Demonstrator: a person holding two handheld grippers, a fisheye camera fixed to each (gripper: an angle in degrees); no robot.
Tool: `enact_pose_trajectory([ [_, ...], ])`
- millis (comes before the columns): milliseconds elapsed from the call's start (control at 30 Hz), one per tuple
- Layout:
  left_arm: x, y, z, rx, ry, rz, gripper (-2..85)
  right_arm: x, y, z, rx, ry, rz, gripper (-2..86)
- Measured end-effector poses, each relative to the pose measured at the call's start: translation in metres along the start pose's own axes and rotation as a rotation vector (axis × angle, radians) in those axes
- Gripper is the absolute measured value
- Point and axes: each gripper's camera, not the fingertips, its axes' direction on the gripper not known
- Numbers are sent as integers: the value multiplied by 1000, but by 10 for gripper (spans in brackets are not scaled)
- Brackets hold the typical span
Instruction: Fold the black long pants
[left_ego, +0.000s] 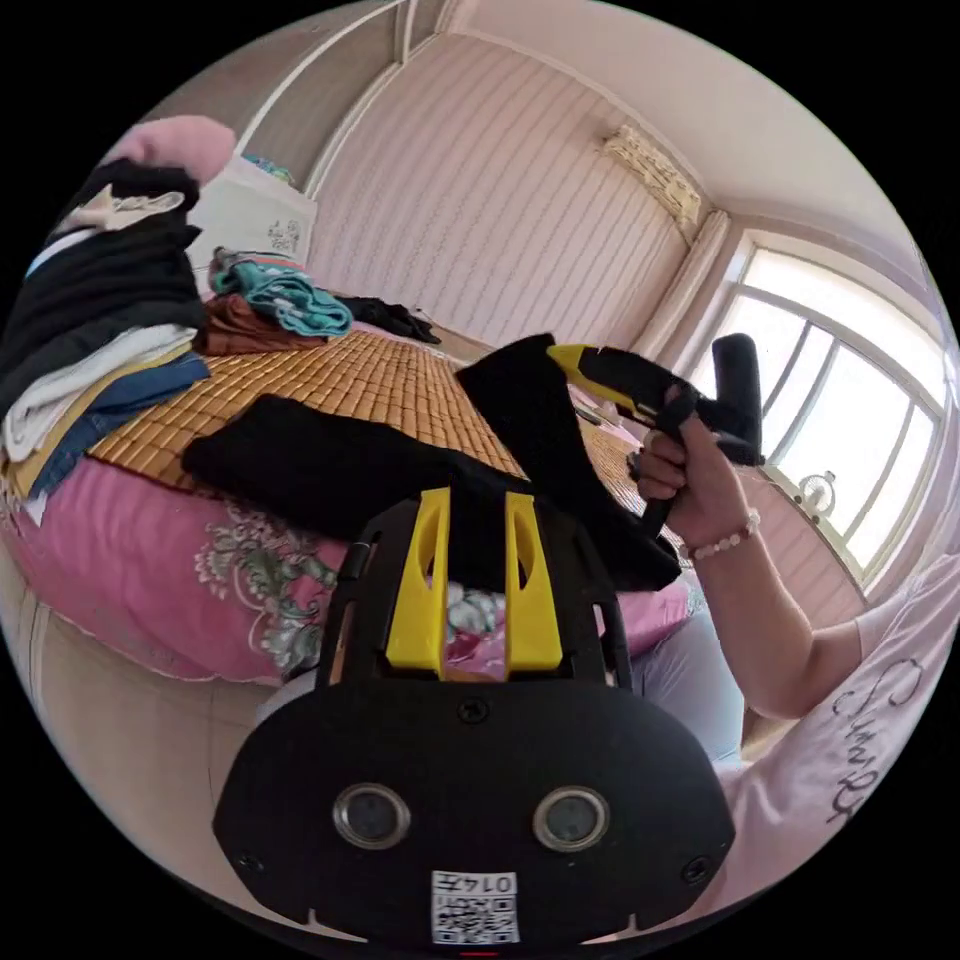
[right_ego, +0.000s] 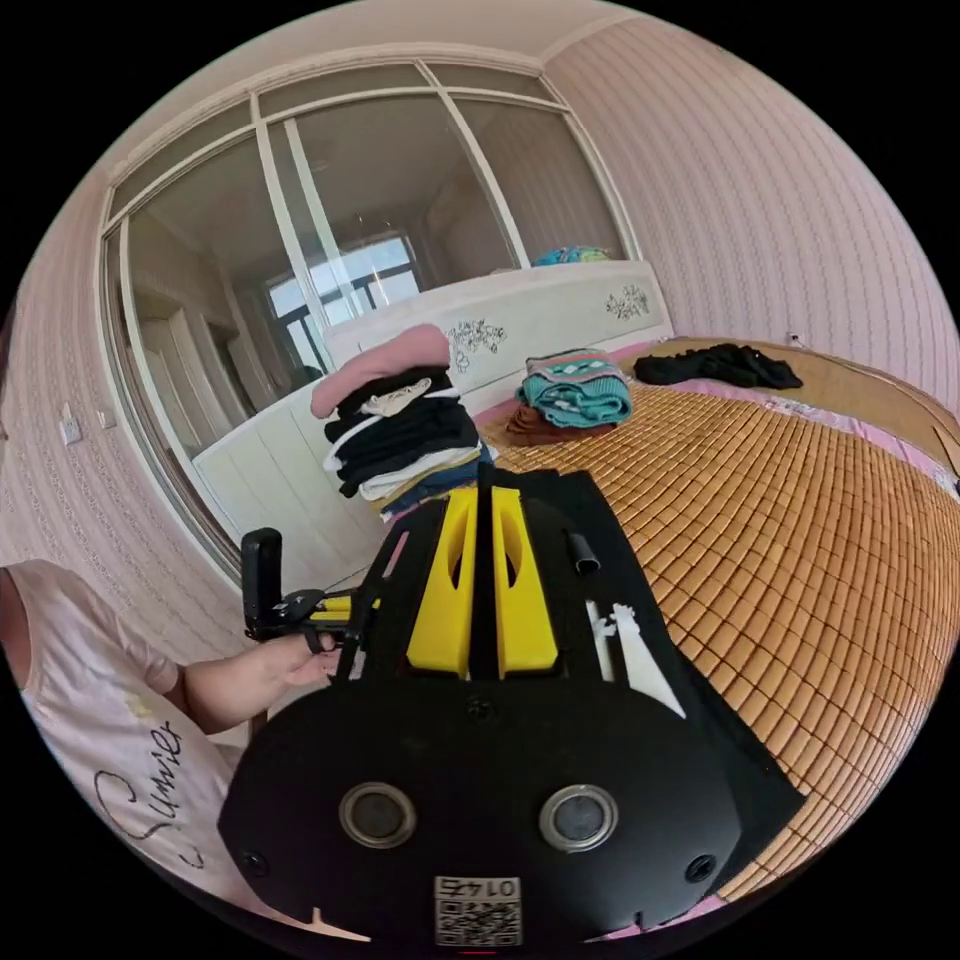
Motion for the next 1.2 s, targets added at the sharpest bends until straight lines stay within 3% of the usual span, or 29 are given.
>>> enact_pose_trajectory([
  [133, -75, 16, -33, 16, -97, -132, 87, -4, 20, 113, -289, -8, 63, 48],
  [333, -110, 20, -25, 7, -59, -157, 86, -15, 30, 97, -245, 118, -21, 51],
  [500, -79, -4, 14, -50, -43, -10, 95, -22, 41, 109, -323, 225, -61, 53],
  [733, -43, -17, 77, -209, -203, 184, 64, -21, 47, 147, -374, 232, -42, 63],
  [1000, -59, -17, 41, -113, -46, 116, -1, -20, 44, 145, -354, 248, -47, 64],
  [1200, -75, -12, 65, -236, -104, 73, 18, -5, 52, 150, -340, 186, 27, 70],
])
